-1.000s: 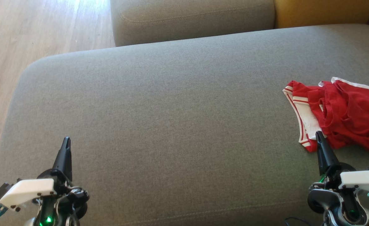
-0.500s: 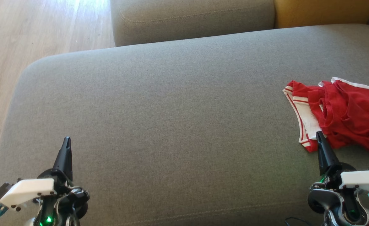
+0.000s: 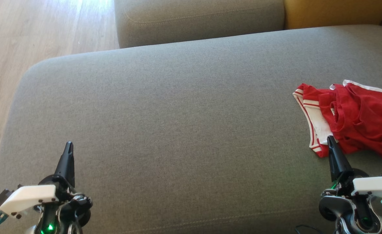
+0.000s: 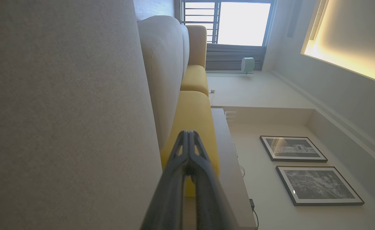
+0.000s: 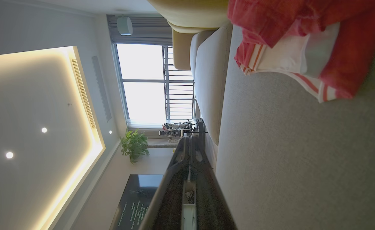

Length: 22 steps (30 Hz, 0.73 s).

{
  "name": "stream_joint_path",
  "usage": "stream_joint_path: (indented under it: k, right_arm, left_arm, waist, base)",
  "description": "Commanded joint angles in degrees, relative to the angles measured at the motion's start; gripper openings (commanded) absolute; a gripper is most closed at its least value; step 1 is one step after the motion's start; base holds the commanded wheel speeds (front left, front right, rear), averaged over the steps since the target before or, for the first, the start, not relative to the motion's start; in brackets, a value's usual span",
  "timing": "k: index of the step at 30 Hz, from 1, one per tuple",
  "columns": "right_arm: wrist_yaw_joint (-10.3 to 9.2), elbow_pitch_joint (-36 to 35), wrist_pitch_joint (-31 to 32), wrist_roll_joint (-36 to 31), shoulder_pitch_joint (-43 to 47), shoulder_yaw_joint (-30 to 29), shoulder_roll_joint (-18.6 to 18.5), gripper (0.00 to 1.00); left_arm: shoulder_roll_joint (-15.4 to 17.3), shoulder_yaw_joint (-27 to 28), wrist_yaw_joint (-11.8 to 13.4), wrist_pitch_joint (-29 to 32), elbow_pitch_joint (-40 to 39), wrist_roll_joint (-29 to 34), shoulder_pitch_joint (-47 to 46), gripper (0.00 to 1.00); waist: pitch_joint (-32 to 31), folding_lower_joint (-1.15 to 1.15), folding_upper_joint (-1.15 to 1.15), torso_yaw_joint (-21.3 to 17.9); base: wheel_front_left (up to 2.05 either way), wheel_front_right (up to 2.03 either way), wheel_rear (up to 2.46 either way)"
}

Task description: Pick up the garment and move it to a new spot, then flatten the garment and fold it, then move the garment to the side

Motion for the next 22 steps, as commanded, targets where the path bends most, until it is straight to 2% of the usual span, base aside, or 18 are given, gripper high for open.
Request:
stream_joint_path:
  k: [1, 22]
  right_arm:
    - [0.00, -1.8, 0.3, -0.1, -2.9, 1.0, -0.4, 0.00]
    - [0.00, -1.8, 0.5, -0.3, -2.9, 0.9, -0.3, 0.00]
  left_arm:
    - [0.5, 2.3, -0.4, 0.5, -1.5, 0.6, -3.0, 0.00]
    - [0.3, 2.6, -0.4, 0.7, -1.5, 0.9, -3.1, 0.00]
  waist:
    - [0.0, 0.00, 0.00, 0.0]
    - [0.0, 0.00, 0.00, 0.0]
  base:
    - [0.00, 0.00, 0.00]
    - [0.00, 0.00, 0.00]
